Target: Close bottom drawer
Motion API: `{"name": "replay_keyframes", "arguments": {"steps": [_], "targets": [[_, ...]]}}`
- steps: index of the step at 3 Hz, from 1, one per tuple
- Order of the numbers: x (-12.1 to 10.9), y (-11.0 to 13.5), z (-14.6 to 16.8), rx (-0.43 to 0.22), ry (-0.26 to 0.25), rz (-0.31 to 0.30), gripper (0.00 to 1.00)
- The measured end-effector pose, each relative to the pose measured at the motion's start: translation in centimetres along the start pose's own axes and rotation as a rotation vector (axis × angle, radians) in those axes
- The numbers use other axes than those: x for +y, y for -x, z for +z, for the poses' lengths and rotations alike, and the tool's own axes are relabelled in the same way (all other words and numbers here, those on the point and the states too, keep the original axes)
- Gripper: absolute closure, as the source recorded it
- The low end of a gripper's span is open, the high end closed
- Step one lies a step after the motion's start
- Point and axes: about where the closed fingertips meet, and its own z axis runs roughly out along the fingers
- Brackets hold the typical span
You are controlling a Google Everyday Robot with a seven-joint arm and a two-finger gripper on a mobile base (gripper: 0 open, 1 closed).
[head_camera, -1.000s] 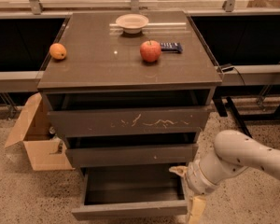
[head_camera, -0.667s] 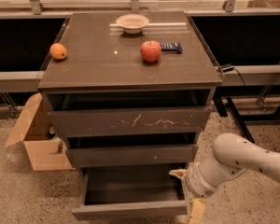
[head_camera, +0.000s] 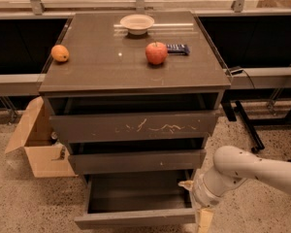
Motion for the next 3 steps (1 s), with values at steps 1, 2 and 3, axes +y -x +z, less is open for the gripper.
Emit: {"name": "replay_keyframes", "arguments": {"steps": [1,2,3], "targets": [[-1.0,-5.7,4.4,0.041,0.033,-0.019,0.0],[-1.5,-10.1,9.2,0.031,0.072,-0.069,0.0],[-1.9,-11.6,11.9,-0.005,0.087,-0.098,0.0]]}}
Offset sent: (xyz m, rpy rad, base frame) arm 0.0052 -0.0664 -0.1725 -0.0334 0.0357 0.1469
